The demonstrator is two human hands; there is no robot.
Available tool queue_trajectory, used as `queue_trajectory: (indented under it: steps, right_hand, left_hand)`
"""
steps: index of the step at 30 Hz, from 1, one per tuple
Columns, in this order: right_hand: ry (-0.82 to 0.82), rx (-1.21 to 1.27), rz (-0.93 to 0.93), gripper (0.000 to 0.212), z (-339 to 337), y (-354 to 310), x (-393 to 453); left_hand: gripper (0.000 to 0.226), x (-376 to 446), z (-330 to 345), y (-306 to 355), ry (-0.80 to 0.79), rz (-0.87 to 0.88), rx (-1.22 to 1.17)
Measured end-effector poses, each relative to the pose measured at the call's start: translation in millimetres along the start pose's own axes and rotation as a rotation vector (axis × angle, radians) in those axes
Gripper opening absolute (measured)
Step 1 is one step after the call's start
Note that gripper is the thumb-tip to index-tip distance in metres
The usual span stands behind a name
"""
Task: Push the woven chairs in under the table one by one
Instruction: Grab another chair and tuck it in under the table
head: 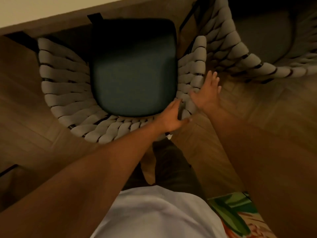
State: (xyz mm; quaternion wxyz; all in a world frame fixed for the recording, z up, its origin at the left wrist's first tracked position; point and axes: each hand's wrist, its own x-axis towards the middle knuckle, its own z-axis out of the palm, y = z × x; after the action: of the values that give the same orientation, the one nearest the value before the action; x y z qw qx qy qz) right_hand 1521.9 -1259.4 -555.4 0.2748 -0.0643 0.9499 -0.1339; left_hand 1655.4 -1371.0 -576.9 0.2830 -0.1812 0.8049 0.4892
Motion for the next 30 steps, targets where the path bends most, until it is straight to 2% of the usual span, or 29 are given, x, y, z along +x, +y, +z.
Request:
queue_trajectory:
  steps: [4,9,14,22,30]
  right_hand:
    - [-0.094,0.190,0.010,0.098,3.7,-3.1,22.9]
    - [-0.119,0.374,0.115,0.066,2.5,-14.4,30.6]
    - [-0.103,0.314,0.096,0.056,-0.9,-18.4,29.9]
    - [-0.114,0.216,-0.001,0.057,-23.3,-53.5,51.0]
    - [-0.168,0.138,-0.082,0.055,-43.2,-86.7,114.5]
  left_hand:
    - [0.112,25.9,12.2,24.2,0.060,0.004,-0.019]
    - [0.099,34.8,14.7,34.6,0.013,0.036,0.014]
    - [0.090,31.8,16.7,40.0,0.031,0.008,-0.068]
    - [0.085,43.4,-14.5,41.9,0.106,0.053,-0.156]
    - [0.091,97.5,-49.6,58.9,0.162,-0.036,-0.184]
